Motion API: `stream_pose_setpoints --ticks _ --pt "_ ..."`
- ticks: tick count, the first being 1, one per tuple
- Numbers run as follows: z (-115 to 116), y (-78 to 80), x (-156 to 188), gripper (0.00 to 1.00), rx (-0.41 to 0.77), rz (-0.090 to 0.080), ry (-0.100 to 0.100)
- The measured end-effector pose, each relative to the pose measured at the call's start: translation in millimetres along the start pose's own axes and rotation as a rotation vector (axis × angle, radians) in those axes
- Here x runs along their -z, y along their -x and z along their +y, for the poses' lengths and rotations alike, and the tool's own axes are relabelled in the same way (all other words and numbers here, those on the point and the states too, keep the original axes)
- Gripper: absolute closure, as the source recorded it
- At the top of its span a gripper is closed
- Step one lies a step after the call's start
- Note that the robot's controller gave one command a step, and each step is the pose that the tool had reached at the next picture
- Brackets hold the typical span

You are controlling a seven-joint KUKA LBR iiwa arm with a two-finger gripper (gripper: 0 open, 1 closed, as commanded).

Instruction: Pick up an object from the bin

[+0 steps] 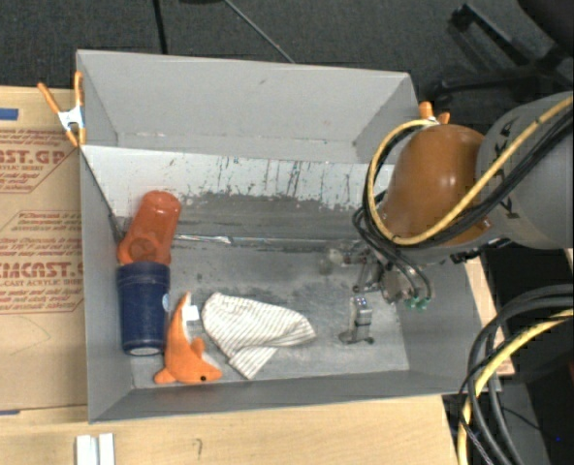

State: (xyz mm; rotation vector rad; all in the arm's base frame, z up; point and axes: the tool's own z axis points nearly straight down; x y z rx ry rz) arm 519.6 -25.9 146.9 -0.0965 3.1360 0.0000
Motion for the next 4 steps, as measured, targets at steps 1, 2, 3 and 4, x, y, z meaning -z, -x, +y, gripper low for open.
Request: stream_pose_setpoints --ticks 1,2,3,4 --pt "25.1 17.1 -48.3 0.0 0.057 -0.001 -0.003" --pt "92.4 -31.6 -76.9 1.0 0.134 0.003 0.002" --pt "92.4 -31.6 -76.9 1.0 0.135 0.003 0.001" --pt "74.9 -28.8 122.5 1.0 0.179 -0.005 0.0"
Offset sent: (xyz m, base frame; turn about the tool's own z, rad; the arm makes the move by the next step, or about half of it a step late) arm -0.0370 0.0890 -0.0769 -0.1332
